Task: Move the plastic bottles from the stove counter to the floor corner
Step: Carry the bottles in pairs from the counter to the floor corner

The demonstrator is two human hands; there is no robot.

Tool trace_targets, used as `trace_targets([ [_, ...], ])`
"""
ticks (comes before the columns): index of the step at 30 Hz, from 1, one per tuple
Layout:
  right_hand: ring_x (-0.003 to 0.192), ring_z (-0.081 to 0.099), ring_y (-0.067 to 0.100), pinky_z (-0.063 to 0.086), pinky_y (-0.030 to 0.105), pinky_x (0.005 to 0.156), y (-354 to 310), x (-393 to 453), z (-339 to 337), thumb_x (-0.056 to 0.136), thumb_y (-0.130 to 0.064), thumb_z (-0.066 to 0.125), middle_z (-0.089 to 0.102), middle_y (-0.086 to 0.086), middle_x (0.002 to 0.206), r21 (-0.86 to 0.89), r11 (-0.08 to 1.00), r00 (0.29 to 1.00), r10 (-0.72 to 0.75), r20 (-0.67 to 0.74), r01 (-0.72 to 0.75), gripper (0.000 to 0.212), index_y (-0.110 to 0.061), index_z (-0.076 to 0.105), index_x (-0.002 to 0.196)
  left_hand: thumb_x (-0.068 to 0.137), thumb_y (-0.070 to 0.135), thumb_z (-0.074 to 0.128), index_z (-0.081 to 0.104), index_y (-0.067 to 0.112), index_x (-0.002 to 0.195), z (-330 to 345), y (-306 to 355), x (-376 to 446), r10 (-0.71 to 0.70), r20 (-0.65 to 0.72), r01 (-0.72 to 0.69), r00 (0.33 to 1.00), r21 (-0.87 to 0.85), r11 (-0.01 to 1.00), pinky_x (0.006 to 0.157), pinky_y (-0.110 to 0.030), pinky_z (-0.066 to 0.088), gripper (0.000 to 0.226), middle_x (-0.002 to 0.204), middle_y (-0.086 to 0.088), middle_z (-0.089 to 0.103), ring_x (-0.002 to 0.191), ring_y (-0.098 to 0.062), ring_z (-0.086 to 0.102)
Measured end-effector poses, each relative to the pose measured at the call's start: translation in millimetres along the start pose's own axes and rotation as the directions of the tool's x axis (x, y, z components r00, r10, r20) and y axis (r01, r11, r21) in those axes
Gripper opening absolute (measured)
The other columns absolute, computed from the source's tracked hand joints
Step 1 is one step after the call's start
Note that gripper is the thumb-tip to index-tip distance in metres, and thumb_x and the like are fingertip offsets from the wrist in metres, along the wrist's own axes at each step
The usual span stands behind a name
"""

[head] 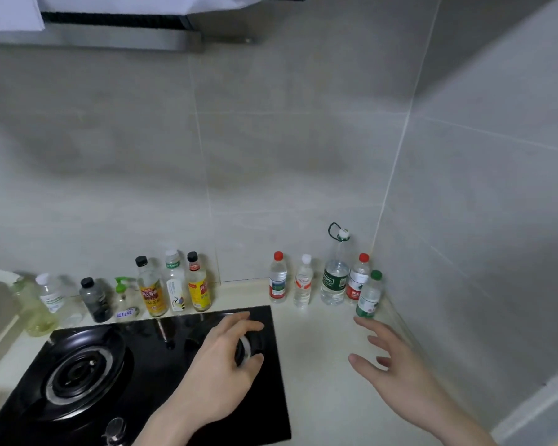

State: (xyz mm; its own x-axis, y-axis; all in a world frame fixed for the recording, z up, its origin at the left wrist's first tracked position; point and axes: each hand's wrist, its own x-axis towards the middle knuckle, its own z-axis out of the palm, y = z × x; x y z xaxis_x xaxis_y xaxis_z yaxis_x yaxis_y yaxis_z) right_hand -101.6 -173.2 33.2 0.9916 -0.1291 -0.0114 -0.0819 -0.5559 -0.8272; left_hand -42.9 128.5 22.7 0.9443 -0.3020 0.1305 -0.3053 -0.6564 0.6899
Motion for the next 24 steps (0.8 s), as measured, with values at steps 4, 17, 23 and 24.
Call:
trace_targets([
  [4,0.127,0.050,-0.006,0.043,0.014,0.098,15.0,38.2,-9.5,0.090,-0.036,0.073,0.050,-0.025,0.138,-0.025,1.000,0.999,0.014,0.047,-0.013,0.055,-0.051,0.049,0.137,0.082,0.042,0.065,0.053,0.048,0.127,10.9,-6.8,18.6,-0.039,0.007,0.039,0.999,0.021,0.999,0.117,-0.029,0.033,0.047,0.146,0.031,0.035,0.138,0.001,0.037],
  [17,0.126,0.051,0.003,0.047,0.030,0.105,57.4,112.1,-19.9,0.088,-0.034,0.075,0.049,-0.020,0.139,-0.066,0.994,0.996,0.082,-0.028,-0.083,0.059,-0.044,0.048,0.141,0.083,0.031,0.066,0.051,0.037,0.136,32.0,-11.6,135.7,0.007,0.143,-0.019,0.990,0.085,0.996,0.109,-0.019,0.036,0.055,0.139,0.022,0.040,0.127,-0.006,0.047],
  [23,0.120,0.055,0.009,0.048,0.033,0.106,92.9,142.3,-35.8,0.087,-0.035,0.076,0.045,-0.015,0.142,-0.093,0.984,0.988,0.146,-0.043,-0.149,0.062,-0.040,0.049,0.142,0.084,0.028,0.066,0.050,0.030,0.140,55.3,-5.3,179.1,-0.010,0.201,-0.005,0.979,0.074,0.997,0.107,-0.013,0.032,0.058,0.138,0.019,0.042,0.122,0.002,0.047],
  [24,0.119,0.055,0.010,0.049,0.032,0.105,98.1,147.6,-38.9,0.087,-0.034,0.076,0.044,-0.015,0.141,-0.104,0.982,0.987,0.155,-0.035,-0.158,0.062,-0.038,0.048,0.143,0.084,0.027,0.066,0.050,0.029,0.140,60.2,-4.7,186.5,-0.022,0.204,0.007,0.979,0.074,0.997,0.105,-0.013,0.034,0.058,0.138,0.018,0.042,0.119,0.002,0.047],
])
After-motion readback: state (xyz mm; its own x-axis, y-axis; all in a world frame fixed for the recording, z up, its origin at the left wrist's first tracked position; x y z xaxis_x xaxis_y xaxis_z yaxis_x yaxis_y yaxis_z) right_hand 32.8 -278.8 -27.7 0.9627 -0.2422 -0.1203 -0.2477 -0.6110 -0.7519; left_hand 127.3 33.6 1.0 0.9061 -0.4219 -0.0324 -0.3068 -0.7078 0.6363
